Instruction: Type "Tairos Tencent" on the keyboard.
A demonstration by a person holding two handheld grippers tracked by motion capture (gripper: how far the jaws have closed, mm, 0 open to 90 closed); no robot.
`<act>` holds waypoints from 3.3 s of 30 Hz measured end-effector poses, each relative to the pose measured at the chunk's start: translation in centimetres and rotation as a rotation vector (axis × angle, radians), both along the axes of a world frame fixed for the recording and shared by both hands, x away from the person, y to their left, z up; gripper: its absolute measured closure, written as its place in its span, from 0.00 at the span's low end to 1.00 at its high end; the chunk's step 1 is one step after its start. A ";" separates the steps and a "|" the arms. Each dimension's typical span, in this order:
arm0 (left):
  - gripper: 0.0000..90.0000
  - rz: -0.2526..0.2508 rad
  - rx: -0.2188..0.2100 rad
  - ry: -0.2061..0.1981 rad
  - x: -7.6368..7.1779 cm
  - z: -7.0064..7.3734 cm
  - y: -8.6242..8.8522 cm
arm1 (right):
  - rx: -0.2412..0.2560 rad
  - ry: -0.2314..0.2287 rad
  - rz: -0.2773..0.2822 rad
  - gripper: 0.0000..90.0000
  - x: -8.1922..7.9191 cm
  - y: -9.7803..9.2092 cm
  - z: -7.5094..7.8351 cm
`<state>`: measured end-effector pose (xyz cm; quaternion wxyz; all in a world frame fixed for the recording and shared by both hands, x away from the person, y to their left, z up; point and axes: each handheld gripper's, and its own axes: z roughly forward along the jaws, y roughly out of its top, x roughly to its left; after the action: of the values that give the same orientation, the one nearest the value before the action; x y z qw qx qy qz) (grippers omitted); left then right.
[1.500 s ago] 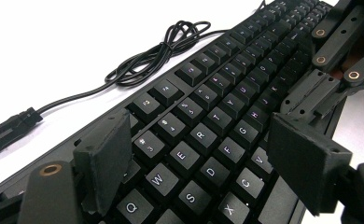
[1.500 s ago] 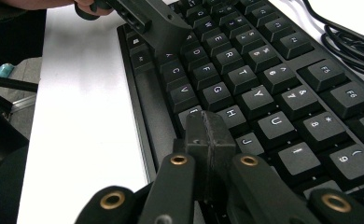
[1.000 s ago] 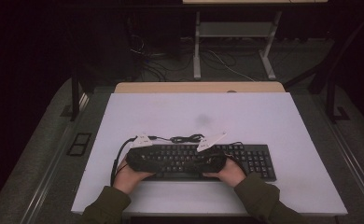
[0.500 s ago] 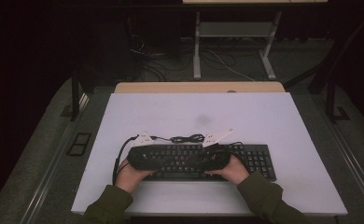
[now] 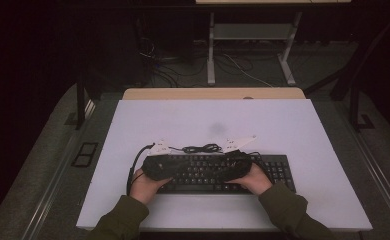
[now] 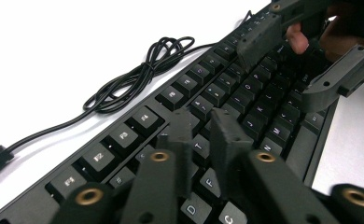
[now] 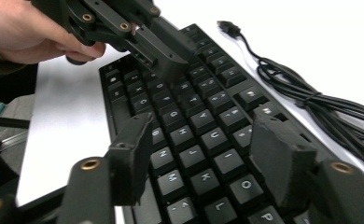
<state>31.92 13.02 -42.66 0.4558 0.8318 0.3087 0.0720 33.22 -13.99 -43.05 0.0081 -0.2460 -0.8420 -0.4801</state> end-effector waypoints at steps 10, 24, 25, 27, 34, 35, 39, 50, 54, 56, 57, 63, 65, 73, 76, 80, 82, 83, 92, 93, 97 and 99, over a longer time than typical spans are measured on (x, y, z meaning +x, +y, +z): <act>0.99 -0.027 0.031 0.007 0.2 -0.4 -1.0 | 0.006 -0.022 -0.051 0.32 0.4 -0.6 -0.1; 0.99 -0.033 0.056 0.021 0.5 -1.1 -1.7 | 0.016 -0.030 -0.083 0.26 0.7 -1.2 -0.1; 0.99 -0.031 0.053 0.020 0.5 -1.1 -1.8 | 0.016 -0.031 -0.083 0.26 0.8 -1.2 -0.1; 0.99 -0.032 0.067 0.020 0.5 -1.1 -1.8 | 0.018 -0.032 -0.084 0.26 0.8 -1.2 -0.1; 0.99 -0.041 0.078 0.023 0.6 -1.2 -1.8 | 0.020 -0.032 -0.084 0.25 0.8 -1.2 -0.1; 0.99 -0.044 0.080 0.023 0.6 -1.2 -1.8 | 0.021 -0.031 -0.084 0.25 0.8 -1.2 -0.1; 0.99 -0.036 0.068 0.023 0.5 -1.1 -1.8 | 0.026 -0.028 -0.089 0.25 0.9 -1.3 -0.1; 0.97 -0.039 0.048 0.020 0.3 -0.7 -1.6 | 0.040 -0.026 -0.088 0.24 1.2 -1.6 -0.1; 0.94 -0.040 0.039 0.021 0.3 -0.5 -1.4 | 0.040 -0.026 -0.088 0.23 1.3 -1.8 -0.2; 0.91 -0.036 0.028 0.020 0.3 -0.5 -1.3 | 0.042 -0.025 -0.090 0.23 1.3 -2.0 -0.2; 0.90 -0.036 0.028 0.023 0.2 -0.5 -1.2 | 0.044 -0.028 -0.091 0.23 1.3 -2.0 -0.2; 0.74 -0.025 0.023 0.018 0.1 -0.5 -0.8 | 0.046 -0.027 -0.096 0.22 1.4 -2.4 -0.1; 0.67 -0.019 0.015 0.013 0.0 -0.5 -0.7 | 0.049 -0.030 -0.097 0.22 1.4 -2.5 0.0; 0.48 0.001 0.004 -0.008 -0.4 -0.2 -0.1 | 0.037 -0.036 -0.100 0.22 1.0 -2.8 0.1; 0.41 0.005 -0.009 -0.009 -0.6 -0.1 0.2 | 0.035 -0.045 -0.104 0.22 0.8 -3.0 0.2; 0.34 -0.002 -0.010 -0.013 -0.9 -0.1 0.6 | 0.040 -0.043 -0.113 0.22 0.6 -3.5 0.4; 0.32 0.003 -0.011 -0.014 -1.0 -0.1 0.8 | 0.044 -0.045 -0.114 0.21 0.6 -3.8 0.5; 0.30 0.005 -0.014 -0.015 -1.1 -0.1 0.9 | 0.046 -0.042 -0.117 0.21 0.5 -3.9 0.5; 0.23 0.016 -0.032 -0.014 -1.8 0.3 2.0 | 0.053 -0.054 -0.133 0.21 -0.4 -5.9 0.7; 0.22 0.017 -0.031 -0.014 -1.9 0.4 2.1 | 0.053 -0.054 -0.131 0.21 -0.6 -6.1 0.6; 0.17 0.029 -0.036 -0.015 -2.2 0.6 2.9 | 0.050 -0.049 -0.132 0.20 -1.2 -7.0 0.4; 0.15 0.034 -0.036 -0.016 -2.4 0.6 3.2 | 0.047 -0.053 -0.136 0.20 -1.6 -7.4 0.4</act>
<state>29.53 16.23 -42.09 0.4717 0.8175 0.3205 0.0806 31.63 -21.39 -42.69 -0.0410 -0.2895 -0.8119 -0.5053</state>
